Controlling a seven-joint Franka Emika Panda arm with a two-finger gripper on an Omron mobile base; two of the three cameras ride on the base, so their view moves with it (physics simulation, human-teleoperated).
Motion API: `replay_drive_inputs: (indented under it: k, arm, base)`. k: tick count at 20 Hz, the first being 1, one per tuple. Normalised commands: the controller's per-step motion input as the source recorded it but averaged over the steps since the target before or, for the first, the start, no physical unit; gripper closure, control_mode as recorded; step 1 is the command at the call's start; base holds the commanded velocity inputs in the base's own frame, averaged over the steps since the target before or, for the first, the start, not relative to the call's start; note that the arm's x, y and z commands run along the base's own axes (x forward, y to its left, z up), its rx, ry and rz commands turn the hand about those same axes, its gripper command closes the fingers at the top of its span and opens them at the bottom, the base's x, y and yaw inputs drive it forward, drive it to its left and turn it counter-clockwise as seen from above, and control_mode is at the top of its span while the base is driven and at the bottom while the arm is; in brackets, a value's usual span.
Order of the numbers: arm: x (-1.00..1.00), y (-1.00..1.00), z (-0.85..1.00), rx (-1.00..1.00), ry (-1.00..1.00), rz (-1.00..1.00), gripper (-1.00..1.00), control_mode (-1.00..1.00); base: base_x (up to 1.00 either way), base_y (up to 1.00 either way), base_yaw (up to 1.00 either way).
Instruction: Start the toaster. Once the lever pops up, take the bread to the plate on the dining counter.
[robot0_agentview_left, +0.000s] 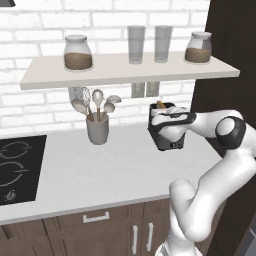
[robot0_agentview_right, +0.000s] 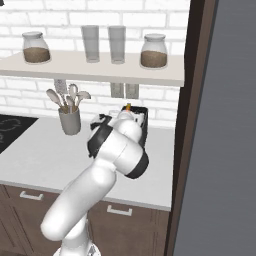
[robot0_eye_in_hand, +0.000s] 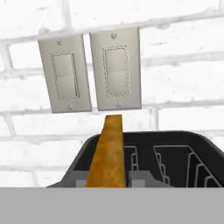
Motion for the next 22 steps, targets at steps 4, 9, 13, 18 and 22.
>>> replay_drive_inputs:
  k: [4, 9, 13, 18, 22]
  arm:
    - [0.07, 0.0, 0.0, 0.0, 0.0, 0.0, 1.0, -1.0]
    - [-0.23, 0.02, 0.31, 0.0, -0.11, 0.0, 1.0, -1.0]
    - [0.0, 0.02, 0.22, 0.02, -0.04, 0.0, 1.0, -1.0]
    - [0.0, 0.0, 0.38, 0.04, -0.12, 0.0, 1.0, -1.0]
    - [-0.15, 0.0, 0.37, 0.07, -0.24, 0.02, 1.0, -1.0]
  base:
    - [0.0, 0.0, 0.0]
    - [0.0, 0.0, 0.0]
    - [0.0, 0.0, 0.0]
    - [0.0, 0.0, 0.0]
    - [0.0, 0.0, 0.0]
